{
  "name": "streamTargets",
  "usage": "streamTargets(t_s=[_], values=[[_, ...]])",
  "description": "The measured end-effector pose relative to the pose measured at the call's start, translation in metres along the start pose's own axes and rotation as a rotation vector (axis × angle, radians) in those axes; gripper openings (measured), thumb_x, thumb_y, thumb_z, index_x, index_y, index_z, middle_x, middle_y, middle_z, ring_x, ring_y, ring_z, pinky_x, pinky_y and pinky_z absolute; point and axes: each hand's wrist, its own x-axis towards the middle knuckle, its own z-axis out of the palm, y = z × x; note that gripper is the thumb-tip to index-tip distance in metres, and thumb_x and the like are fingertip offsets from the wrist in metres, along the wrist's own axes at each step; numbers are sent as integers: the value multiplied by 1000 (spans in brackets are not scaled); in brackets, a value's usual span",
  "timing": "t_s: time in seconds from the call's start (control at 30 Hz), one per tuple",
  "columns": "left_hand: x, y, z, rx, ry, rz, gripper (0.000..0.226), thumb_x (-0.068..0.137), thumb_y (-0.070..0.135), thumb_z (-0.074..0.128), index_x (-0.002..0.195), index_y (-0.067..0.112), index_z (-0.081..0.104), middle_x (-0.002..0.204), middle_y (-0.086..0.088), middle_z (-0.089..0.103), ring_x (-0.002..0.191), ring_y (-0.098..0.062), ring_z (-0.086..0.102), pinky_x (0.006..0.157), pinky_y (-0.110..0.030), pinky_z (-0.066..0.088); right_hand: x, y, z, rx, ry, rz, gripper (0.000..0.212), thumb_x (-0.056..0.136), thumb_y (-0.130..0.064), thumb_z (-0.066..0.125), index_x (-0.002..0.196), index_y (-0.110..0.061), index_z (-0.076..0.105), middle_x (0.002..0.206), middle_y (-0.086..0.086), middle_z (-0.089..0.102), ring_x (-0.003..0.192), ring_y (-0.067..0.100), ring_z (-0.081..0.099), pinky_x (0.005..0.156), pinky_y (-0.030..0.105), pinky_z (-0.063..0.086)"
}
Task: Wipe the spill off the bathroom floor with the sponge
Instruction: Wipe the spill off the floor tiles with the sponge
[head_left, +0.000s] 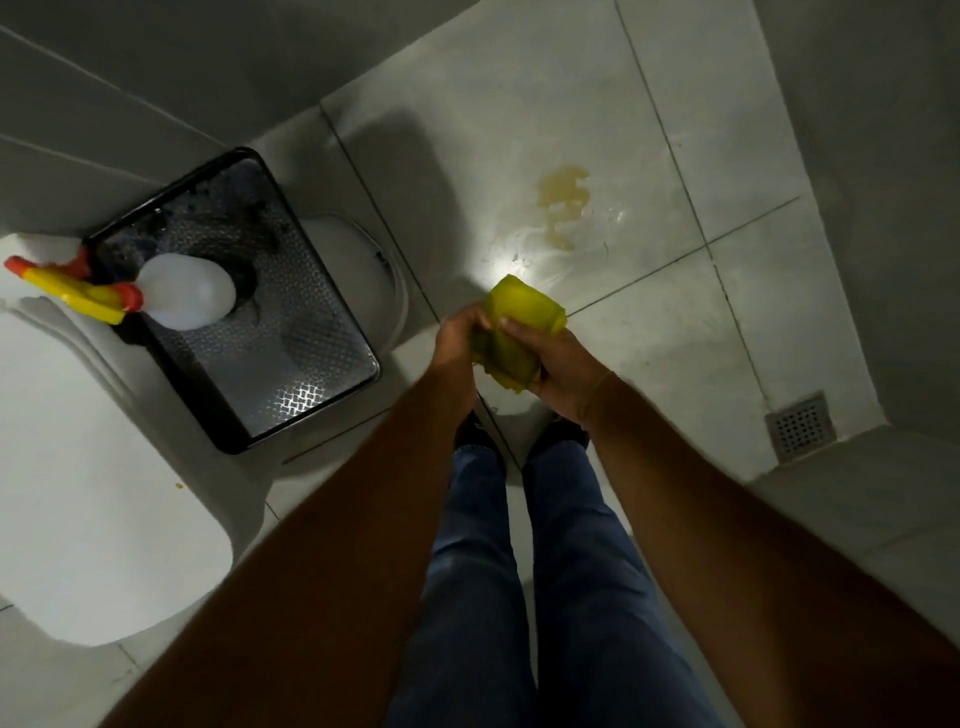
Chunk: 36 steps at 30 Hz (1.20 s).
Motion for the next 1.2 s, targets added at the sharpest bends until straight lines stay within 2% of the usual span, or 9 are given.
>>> streamTargets(t_s=[0.07,0.2,0.37,0.53,0.67,0.77,0.9,1.0,1.2], values=[[21,-4,8,138,30,-11,9,83,23,63,75,25,67,82,-1,72,76,-20,59,50,-19,52,8,4,-19,-26,56,8,42,96,-16,69,136,-8,61,131,19,69,120,36,67,100,54,56],[70,-30,12,479,56,96,38,94,34,58,132,31,62,143,-2,51,132,-24,49,103,-28,38,43,6,-63,-237,371,13,39,90,-7,72,127,3,64,123,27,69,109,40,70,98,55,56],[117,-64,9,734,222,177,76,80,57,49,153,38,37,163,3,35,146,-27,37,120,-52,29,103,6,-130,-184,670,-46,41,91,-12,69,129,-2,62,101,12,64,64,13,57,72,33,51],[194,-78,18,891,267,265,79,93,53,46,162,28,16,171,-2,15,157,-25,15,127,-50,13,174,-10,-184,-370,770,-212,32,92,-33,67,110,-6,71,99,5,68,96,25,69,88,34,56],[249,-80,21,910,261,305,84,95,52,50,164,24,9,172,-3,9,159,-26,11,128,-50,13,232,-31,-223,-452,902,-394,38,97,-8,53,135,-10,61,128,7,67,116,21,63,96,15,44],[283,-80,20,966,248,348,85,95,52,49,164,21,8,172,-4,9,159,-26,9,129,-48,11,271,-36,-241,-618,928,-413,53,97,-7,51,150,-6,43,149,15,52,137,28,51,118,32,40],[319,-74,18,1027,267,343,73,103,45,38,164,18,9,172,-7,7,159,-27,9,129,-46,9,309,9,-214,-560,789,-390,41,101,-24,47,133,0,53,112,14,59,110,29,57,95,29,51],[337,-69,17,1025,275,322,66,106,40,32,164,17,10,173,-7,6,159,-26,11,129,-43,9,322,72,-192,-1630,622,-527,59,99,-15,40,153,3,25,159,23,35,149,39,31,124,42,30],[345,-67,12,1047,128,416,65,101,30,28,162,12,15,171,-12,9,159,-31,10,129,-50,14,301,121,-200,-1860,58,-730,58,104,-15,16,161,-13,23,170,7,17,158,28,16,129,43,15]])
